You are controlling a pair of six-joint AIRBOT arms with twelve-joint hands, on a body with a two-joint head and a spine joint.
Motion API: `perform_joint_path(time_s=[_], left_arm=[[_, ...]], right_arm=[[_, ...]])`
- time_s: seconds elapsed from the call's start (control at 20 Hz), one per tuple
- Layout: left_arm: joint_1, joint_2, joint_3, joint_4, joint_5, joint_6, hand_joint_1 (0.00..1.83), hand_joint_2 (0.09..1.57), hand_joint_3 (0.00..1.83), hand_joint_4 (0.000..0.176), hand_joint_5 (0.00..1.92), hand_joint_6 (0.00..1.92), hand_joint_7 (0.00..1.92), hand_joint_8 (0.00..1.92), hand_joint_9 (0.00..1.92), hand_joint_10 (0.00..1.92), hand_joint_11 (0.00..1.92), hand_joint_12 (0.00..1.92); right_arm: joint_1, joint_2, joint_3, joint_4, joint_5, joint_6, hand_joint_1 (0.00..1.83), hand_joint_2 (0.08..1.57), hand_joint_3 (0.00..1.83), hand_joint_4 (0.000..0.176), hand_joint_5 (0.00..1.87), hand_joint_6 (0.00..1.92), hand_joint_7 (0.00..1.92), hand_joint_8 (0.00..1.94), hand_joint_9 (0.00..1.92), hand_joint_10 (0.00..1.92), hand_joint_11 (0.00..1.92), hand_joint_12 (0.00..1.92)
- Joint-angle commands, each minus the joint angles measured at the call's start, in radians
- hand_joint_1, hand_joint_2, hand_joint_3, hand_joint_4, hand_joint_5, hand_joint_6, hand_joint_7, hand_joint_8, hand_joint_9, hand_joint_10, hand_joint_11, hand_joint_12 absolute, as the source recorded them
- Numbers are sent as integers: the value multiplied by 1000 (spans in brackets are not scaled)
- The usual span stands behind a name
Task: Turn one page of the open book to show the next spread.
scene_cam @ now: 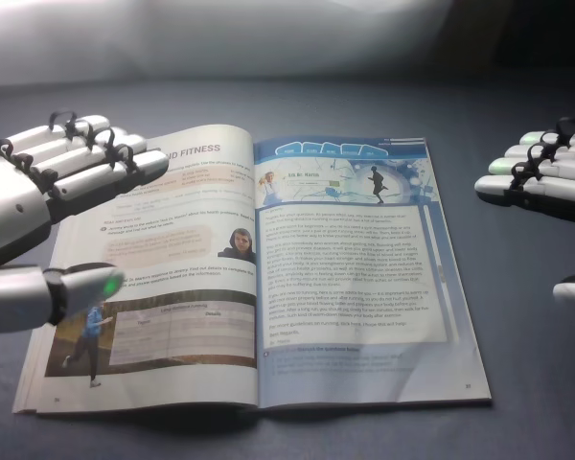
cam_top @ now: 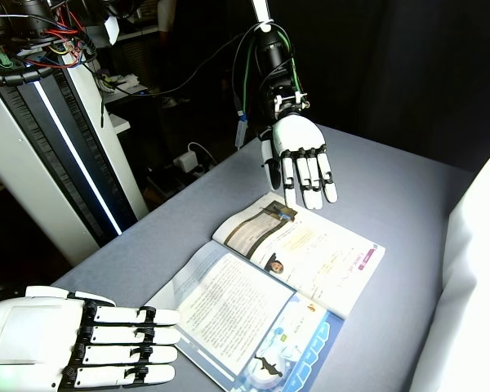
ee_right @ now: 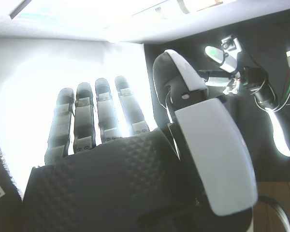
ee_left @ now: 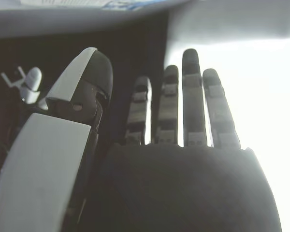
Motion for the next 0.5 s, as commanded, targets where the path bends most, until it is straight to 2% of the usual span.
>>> perform_joint_path(time_s=[0.0,0.05,0.2,0.25,0.3,0.35,0.45], left_arm=[[-5,2,5,-23,-116,-1,0,1382,30,97,0,0,0,0,0,0,0,0],[-4,2,5,-23,-116,-2,0,1383,27,91,0,0,0,0,0,0,0,0],[-3,2,4,-23,-118,-4,0,1383,26,90,0,0,0,0,0,0,0,0],[-1,3,4,-22,-117,-4,0,1384,24,62,4,2,0,0,0,0,0,0],[3,6,2,-22,-116,-4,0,1384,20,51,6,2,0,0,0,0,0,0],[3,7,2,-22,-117,-4,0,1384,20,51,6,2,0,0,0,0,0,0],[3,8,3,-26,-113,-4,0,1386,18,73,0,0,0,0,0,0,0,0]], right_arm=[[13,6,-2,34,92,-1,338,1304,20,0,42,9,0,0,0,0,0,0],[13,6,-2,34,92,-1,341,1302,15,0,56,14,0,0,0,0,0,0],[13,6,-2,34,94,6,341,1302,14,0,59,15,0,0,0,0,0,0],[13,6,-2,26,96,14,285,1310,16,0,55,12,0,0,0,0,0,0],[15,8,-3,9,96,34,295,1315,10,0,58,10,0,0,0,0,0,0],[16,9,-4,1,95,43,295,1315,10,0,58,10,0,0,0,0,0,0],[26,14,-11,-49,88,81,252,1310,6,0,58,9,0,0,0,0,0,0]])
